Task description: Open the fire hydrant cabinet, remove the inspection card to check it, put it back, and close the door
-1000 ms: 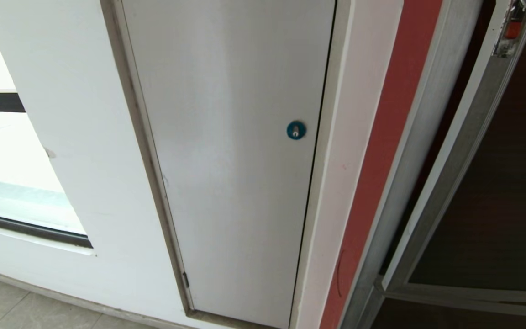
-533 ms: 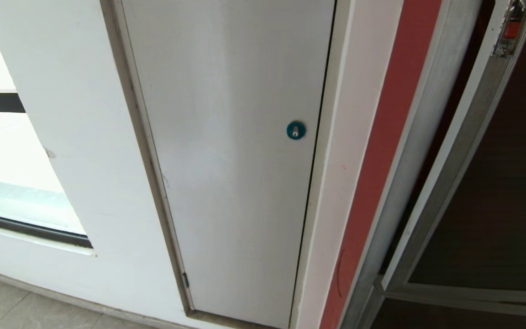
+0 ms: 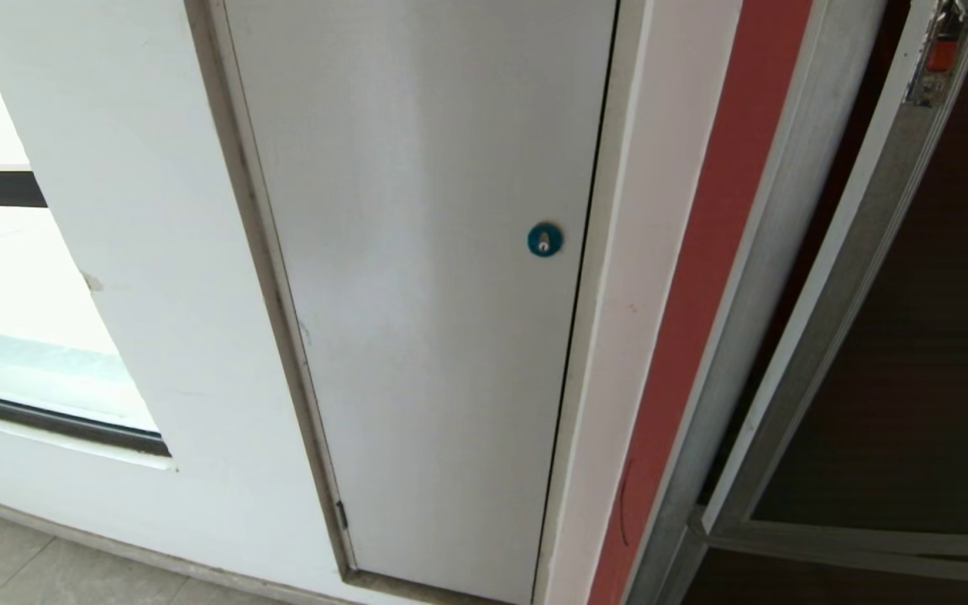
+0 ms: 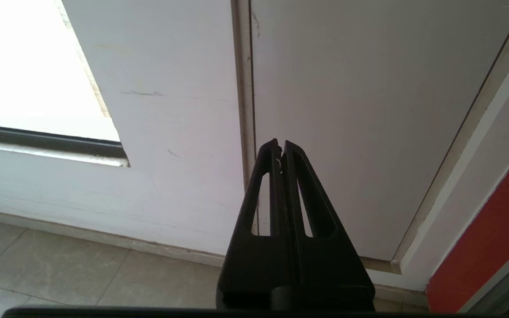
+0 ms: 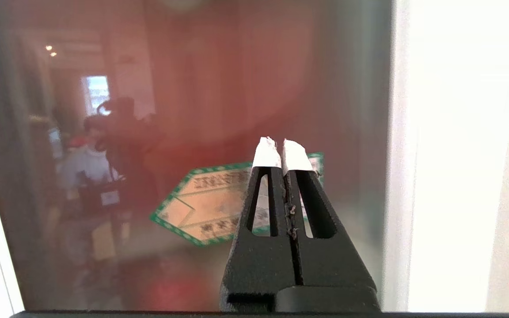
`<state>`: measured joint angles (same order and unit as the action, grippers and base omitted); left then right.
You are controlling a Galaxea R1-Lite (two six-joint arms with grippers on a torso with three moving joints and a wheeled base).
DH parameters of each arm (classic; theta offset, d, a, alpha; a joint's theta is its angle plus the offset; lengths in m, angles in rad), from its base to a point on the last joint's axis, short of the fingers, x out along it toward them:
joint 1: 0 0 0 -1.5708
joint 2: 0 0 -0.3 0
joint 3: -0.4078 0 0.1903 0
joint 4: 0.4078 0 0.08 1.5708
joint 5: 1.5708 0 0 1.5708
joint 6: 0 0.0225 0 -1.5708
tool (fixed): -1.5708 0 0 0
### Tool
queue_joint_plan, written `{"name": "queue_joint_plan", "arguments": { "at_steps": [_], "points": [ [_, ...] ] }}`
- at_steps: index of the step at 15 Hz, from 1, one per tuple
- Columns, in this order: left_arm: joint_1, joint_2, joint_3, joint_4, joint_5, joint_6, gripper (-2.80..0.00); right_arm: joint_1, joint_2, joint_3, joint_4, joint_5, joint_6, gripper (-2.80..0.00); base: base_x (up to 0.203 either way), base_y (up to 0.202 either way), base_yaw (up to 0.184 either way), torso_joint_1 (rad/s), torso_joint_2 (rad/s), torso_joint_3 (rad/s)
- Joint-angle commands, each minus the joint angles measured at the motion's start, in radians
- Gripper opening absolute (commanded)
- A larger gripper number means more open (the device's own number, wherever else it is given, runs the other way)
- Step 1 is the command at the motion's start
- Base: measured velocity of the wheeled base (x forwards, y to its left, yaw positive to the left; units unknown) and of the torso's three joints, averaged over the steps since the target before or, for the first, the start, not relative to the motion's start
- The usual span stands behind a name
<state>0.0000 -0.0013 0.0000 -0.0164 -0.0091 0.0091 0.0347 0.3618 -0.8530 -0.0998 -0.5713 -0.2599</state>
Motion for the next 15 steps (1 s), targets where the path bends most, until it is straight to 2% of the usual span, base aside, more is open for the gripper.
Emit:
{"name": "queue_joint_plan", "arguments": {
  "at_steps": [1,5,8,12,15],
  "points": [
    [0.0,0.001,0.006,0.0,0.0,0.0,-2.8,-0.01,-0.107,0.013,0.054,0.017,-0.002,-2.8,0.0,0.0,0.0,0.0,0.0,0.0],
    [0.0,0.001,0.006,0.0,0.0,0.0,-2.8,-0.023,-0.243,0.184,0.143,0.183,0.03,-2.8,0.0,0.0,0.0,0.0,0.0,0.0],
    [0.0,0.001,0.006,0.0,0.0,0.0,-2.8,-0.026,-0.329,0.408,0.151,0.327,0.075,-2.8,0.0,0.0,0.0,0.0,0.0,0.0],
    [0.0,0.001,0.006,0.0,0.0,0.0,-2.8,-0.027,-0.361,0.673,0.132,0.49,0.197,-2.8,0.0,0.0,0.0,0.0,0.0,0.0],
    [0.0,0.001,0.006,0.0,0.0,0.0,-2.8,-0.027,-0.363,0.814,0.046,0.55,0.213,-2.8,0.0,0.0,0.0,0.0,0.0,0.0]
  ]
}}
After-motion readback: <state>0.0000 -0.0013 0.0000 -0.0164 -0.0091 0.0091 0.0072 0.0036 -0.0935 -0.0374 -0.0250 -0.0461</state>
